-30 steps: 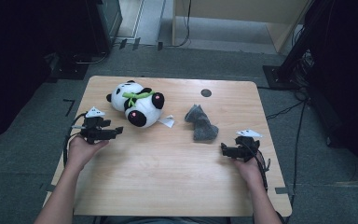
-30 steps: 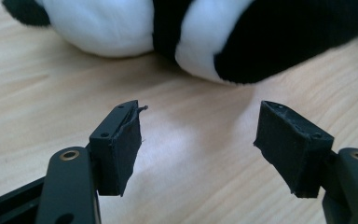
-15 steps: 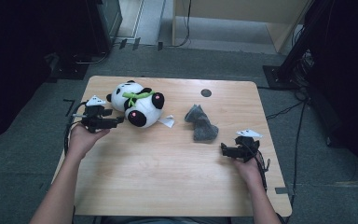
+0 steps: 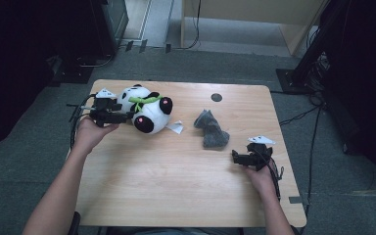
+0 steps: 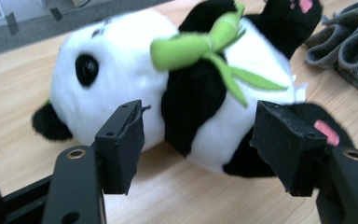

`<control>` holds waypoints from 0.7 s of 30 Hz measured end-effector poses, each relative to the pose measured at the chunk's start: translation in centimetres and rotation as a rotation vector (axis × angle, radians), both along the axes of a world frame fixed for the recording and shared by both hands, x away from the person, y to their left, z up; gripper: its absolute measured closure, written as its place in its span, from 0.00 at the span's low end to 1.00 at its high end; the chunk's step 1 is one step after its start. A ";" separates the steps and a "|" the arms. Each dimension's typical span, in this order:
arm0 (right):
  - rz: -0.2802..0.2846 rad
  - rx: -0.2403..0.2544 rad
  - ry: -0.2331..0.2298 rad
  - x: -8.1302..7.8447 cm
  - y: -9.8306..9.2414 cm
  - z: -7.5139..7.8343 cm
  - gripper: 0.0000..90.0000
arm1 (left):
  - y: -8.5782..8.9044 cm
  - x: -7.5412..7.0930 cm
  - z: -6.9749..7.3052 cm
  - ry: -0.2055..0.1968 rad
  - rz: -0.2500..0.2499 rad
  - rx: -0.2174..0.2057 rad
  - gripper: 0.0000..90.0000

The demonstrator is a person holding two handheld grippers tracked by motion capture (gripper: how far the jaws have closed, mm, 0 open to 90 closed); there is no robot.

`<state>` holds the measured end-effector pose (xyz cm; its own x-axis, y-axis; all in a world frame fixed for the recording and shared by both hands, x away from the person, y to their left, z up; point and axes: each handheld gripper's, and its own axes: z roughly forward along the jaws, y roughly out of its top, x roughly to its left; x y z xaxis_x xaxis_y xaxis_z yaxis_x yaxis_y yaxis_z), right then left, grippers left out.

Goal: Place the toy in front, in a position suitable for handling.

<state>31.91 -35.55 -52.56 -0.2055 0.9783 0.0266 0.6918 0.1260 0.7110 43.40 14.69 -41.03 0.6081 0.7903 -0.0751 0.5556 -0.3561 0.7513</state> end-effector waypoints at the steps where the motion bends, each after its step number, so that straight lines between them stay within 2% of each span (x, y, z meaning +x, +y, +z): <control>1: 0.000 0.000 0.000 0.0 0.0 0.0 0.00 | -0.1 0.2 0.2 0.000 0.001 0.007 0.38; 6: 0.001 0.000 0.000 0.0 0.0 0.0 0.00 | -0.6 1.0 1.0 -0.009 -0.009 0.019 0.38; 10: 0.002 0.000 0.000 0.0 0.0 0.0 0.00 | -0.8 2.0 1.6 0.001 -0.015 0.000 0.38; 13: 0.001 0.001 0.000 0.0 0.0 0.0 0.00 | -1.2 2.6 2.1 -0.015 -0.038 0.022 0.39; 15: 0.002 0.000 0.000 0.0 0.0 0.0 0.00 | -1.4 3.1 2.5 -0.008 -0.045 0.012 0.39; 17: 0.002 0.000 0.000 0.0 0.0 0.0 0.00 | -1.7 3.7 2.9 -0.011 -0.052 0.028 0.39; 19: 0.004 0.000 0.000 0.0 0.0 0.0 0.00 | -1.8 4.2 3.1 -0.010 -0.059 0.016 0.39; 21: 0.003 0.000 0.000 0.0 0.0 0.0 0.00 | -2.1 4.7 3.3 -0.010 -0.067 0.022 0.39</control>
<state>31.91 -35.53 -52.55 -0.2088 0.9776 0.0268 0.6916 0.1282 0.7108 48.07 12.64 -37.72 0.6605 0.7490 -0.0517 0.5222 -0.4089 0.7484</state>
